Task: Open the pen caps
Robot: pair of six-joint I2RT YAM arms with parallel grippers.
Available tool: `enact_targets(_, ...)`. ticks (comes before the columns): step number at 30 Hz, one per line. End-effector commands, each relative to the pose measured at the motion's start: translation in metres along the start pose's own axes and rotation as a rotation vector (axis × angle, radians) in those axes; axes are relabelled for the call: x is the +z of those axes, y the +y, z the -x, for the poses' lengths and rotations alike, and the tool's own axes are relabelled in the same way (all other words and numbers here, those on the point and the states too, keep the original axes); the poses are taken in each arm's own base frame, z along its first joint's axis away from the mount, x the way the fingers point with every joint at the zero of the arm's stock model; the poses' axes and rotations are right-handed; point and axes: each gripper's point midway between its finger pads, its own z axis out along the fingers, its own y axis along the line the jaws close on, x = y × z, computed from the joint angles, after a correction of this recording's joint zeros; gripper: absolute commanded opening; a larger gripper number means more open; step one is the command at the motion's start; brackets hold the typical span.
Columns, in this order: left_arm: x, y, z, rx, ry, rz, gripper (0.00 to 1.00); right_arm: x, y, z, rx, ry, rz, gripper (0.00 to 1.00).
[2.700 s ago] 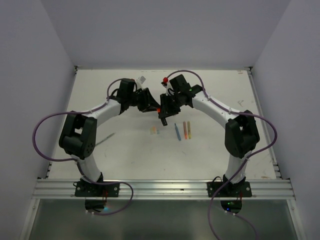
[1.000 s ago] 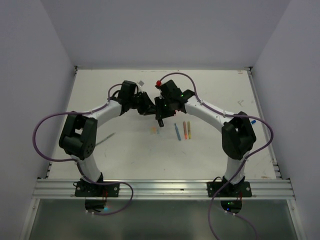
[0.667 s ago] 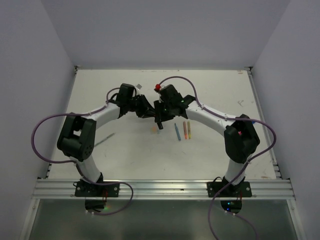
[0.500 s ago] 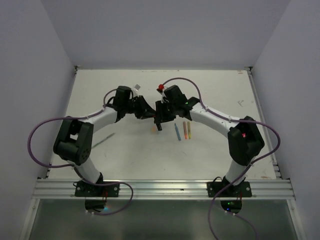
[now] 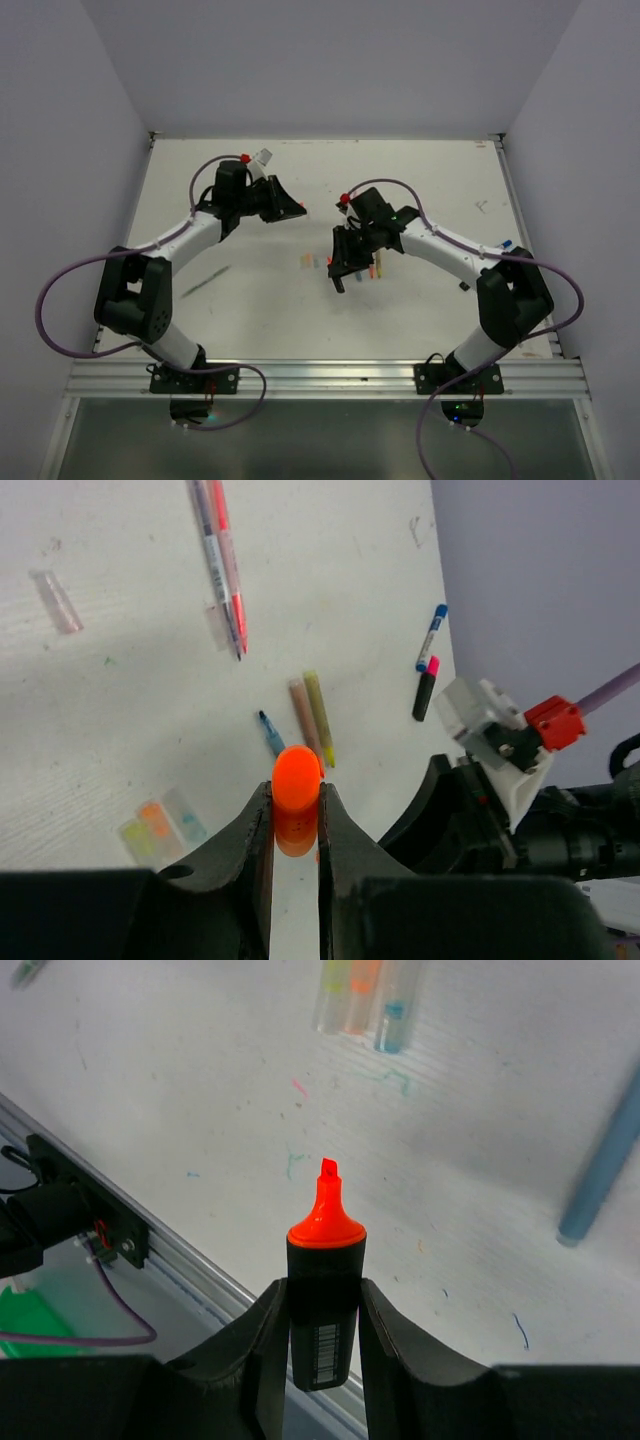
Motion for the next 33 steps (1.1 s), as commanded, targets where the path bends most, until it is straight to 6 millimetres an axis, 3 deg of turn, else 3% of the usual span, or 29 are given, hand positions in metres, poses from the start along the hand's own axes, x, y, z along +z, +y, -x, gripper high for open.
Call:
enact_targets(1,-0.007,0.017,-0.038,-0.019,0.128,0.091,0.00,-0.023,-0.023,-0.006,0.077,-0.027,-0.169,0.00)
enact_targets(6,-0.017,0.005,-0.097,0.017,0.215,0.071,0.00,-0.030,-0.055,-0.029,0.170,-0.051,-0.304,0.00)
enact_targets(7,-0.020,0.011,-0.112,-0.003,0.245,0.093,0.00,-0.031,-0.058,-0.032,0.177,-0.053,-0.314,0.00)
enact_targets(10,-0.028,0.010,-0.132,-0.004,0.261,0.111,0.00,-0.037,-0.070,-0.042,0.190,-0.073,-0.362,0.00)
enact_targets(15,-0.044,0.027,-0.175,-0.060,0.308,0.208,0.00,-0.032,-0.084,-0.063,0.178,-0.071,-0.410,0.00)
enact_targets(22,-0.051,0.046,-0.217,-0.098,0.371,0.345,0.00,-0.019,-0.092,-0.072,0.199,-0.058,-0.435,0.00)
enact_targets(29,-0.041,0.052,-0.231,-0.098,0.386,0.359,0.00,-0.004,-0.097,-0.076,0.178,-0.049,-0.440,0.00)
enact_targets(33,-0.034,0.057,-0.237,-0.105,0.405,0.361,0.05,0.007,-0.092,-0.079,0.167,-0.024,-0.427,0.00)
